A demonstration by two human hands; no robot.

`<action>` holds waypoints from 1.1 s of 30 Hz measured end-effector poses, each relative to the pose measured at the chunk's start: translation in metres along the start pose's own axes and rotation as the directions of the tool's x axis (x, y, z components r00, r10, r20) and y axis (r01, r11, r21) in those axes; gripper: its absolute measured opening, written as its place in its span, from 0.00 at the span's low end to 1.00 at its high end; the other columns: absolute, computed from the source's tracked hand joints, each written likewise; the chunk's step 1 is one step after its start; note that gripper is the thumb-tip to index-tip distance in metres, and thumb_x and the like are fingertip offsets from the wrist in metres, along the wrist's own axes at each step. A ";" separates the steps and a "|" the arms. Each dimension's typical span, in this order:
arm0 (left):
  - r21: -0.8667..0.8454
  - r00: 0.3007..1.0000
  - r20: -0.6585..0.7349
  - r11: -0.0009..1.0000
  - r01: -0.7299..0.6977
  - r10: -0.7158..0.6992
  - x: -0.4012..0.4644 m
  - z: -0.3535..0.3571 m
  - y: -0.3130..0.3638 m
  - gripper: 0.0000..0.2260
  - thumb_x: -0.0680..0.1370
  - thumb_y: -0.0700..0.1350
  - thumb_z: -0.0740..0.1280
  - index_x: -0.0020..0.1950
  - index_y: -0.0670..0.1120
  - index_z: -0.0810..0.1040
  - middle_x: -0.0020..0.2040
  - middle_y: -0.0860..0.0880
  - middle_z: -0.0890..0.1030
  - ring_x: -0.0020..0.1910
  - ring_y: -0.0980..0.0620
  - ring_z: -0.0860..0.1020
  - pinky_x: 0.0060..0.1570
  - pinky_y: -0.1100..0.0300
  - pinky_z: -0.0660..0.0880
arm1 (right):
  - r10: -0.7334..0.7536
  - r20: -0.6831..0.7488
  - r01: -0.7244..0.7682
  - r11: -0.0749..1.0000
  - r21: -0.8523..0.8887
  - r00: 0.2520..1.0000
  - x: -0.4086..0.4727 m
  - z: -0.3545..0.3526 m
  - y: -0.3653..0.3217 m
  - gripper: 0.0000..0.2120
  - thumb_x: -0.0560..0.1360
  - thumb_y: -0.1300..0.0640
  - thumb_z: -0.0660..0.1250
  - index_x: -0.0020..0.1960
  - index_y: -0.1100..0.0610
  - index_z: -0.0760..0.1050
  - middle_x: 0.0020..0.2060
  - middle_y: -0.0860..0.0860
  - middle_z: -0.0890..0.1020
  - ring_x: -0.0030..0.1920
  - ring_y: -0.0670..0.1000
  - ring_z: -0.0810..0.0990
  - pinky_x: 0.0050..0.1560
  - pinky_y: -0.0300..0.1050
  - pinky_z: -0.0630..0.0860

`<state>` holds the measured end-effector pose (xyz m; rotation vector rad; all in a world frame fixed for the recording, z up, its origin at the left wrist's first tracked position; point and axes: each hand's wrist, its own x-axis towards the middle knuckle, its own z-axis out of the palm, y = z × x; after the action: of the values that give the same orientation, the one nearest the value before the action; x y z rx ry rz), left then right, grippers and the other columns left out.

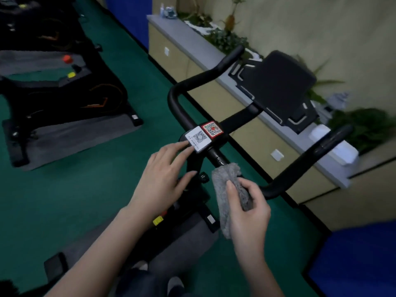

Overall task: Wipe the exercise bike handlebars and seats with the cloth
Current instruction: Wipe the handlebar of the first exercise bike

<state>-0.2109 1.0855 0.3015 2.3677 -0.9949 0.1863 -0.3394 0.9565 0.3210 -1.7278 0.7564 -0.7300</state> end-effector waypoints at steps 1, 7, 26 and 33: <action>-0.013 0.999 -0.005 0.999 -0.037 0.037 0.009 -0.001 -0.005 0.24 0.78 0.57 0.57 0.71 0.46 0.68 0.69 0.49 0.70 0.67 0.48 0.68 0.62 0.52 0.67 | -0.025 -0.074 0.023 0.999 -0.027 0.997 0.001 0.004 -0.004 0.03 0.73 0.56 0.71 0.47 0.52 0.79 0.45 0.47 0.84 0.49 0.46 0.82 0.50 0.48 0.80; -0.107 0.977 -0.003 0.971 -0.213 0.214 0.053 0.002 -0.026 0.22 0.77 0.54 0.61 0.68 0.45 0.70 0.68 0.48 0.71 0.67 0.48 0.67 0.63 0.50 0.66 | -0.346 -0.298 0.201 0.883 -0.424 0.890 0.028 0.034 -0.026 0.06 0.74 0.62 0.71 0.51 0.60 0.81 0.49 0.51 0.81 0.48 0.42 0.78 0.47 0.22 0.69; -0.364 0.919 0.007 0.857 -0.365 0.395 0.083 0.019 -0.045 0.23 0.75 0.50 0.65 0.68 0.43 0.71 0.68 0.47 0.70 0.71 0.49 0.64 0.68 0.54 0.61 | -0.220 -0.174 0.008 0.642 -0.767 0.960 0.057 0.070 -0.030 0.09 0.76 0.58 0.69 0.53 0.60 0.82 0.45 0.54 0.84 0.46 0.55 0.79 0.45 0.42 0.69; -0.374 0.914 0.009 0.849 -0.373 0.406 0.082 0.020 -0.046 0.24 0.76 0.52 0.62 0.69 0.44 0.70 0.69 0.48 0.69 0.72 0.49 0.63 0.68 0.54 0.59 | 0.032 -0.094 -0.091 0.678 -0.729 0.995 0.074 0.047 -0.046 0.10 0.76 0.50 0.68 0.49 0.56 0.83 0.35 0.48 0.80 0.36 0.48 0.77 0.35 0.37 0.67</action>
<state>-0.1223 1.0504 0.2918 1.8299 -1.4167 0.0400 -0.2513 0.9364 0.3611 -2.3907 1.2789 -0.4544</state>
